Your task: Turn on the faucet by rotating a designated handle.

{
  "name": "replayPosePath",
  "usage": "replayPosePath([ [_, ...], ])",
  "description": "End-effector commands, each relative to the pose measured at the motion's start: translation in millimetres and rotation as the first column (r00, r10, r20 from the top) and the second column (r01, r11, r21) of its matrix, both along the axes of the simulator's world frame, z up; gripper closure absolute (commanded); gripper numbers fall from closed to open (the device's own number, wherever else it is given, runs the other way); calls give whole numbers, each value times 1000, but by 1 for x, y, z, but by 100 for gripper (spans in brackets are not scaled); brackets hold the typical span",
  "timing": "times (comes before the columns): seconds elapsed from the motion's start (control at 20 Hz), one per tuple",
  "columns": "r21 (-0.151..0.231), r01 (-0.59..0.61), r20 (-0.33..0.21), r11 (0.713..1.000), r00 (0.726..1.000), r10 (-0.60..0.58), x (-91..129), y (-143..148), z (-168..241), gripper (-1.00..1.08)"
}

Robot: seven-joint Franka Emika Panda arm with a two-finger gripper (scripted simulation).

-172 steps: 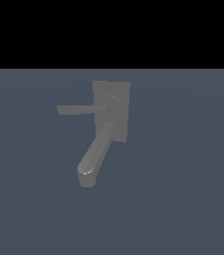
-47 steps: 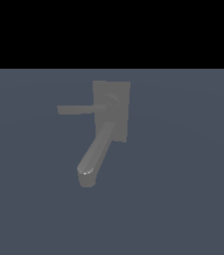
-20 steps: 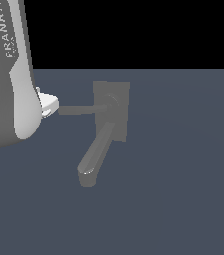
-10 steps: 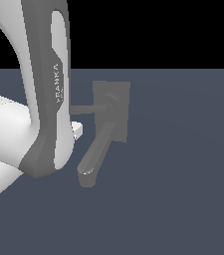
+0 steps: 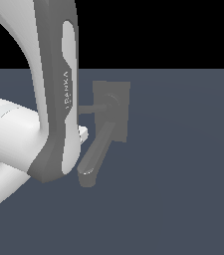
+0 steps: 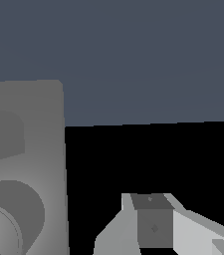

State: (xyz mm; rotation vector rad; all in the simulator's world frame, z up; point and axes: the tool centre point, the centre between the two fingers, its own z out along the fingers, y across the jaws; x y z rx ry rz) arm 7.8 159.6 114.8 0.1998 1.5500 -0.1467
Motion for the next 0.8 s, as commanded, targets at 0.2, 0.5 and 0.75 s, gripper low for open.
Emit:
replayPosePath([
  [0.2, -43, 9, -17, 999, 1000, -10, 1, -11, 1, 108],
  [0.5, -50, 11, -21, 999, 1000, -12, 1, -13, 0, 108],
  [0.75, -49, 11, -21, 999, 1000, -12, 2, -11, 19, 108],
])
